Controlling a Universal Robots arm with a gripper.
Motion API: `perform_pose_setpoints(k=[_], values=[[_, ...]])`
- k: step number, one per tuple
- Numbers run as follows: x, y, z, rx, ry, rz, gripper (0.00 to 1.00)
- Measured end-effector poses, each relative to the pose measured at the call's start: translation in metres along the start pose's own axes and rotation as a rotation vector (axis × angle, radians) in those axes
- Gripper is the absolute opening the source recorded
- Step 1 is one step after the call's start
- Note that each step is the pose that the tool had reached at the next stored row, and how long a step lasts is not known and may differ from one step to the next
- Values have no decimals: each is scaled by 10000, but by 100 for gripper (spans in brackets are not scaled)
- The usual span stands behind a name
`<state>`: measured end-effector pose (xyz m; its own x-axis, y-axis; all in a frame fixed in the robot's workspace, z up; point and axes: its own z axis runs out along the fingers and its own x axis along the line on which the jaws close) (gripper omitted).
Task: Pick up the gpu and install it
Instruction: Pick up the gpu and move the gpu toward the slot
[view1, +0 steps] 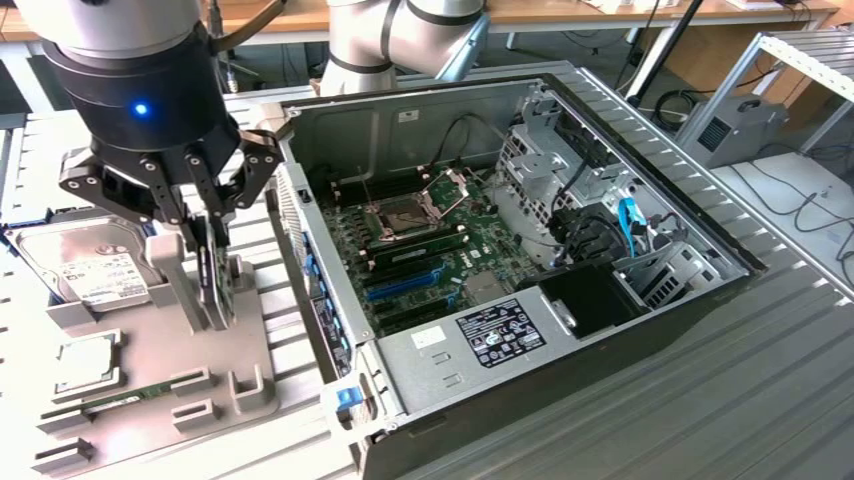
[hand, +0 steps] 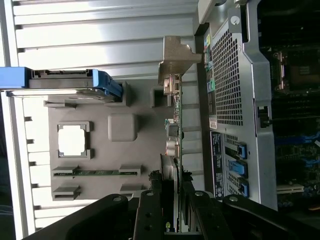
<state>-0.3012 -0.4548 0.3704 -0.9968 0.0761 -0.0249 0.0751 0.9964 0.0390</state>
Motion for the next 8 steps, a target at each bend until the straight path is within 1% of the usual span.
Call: perform_pose_setpoints(k=[8], values=[[-1, 2, -42, 0, 0, 0, 26]])
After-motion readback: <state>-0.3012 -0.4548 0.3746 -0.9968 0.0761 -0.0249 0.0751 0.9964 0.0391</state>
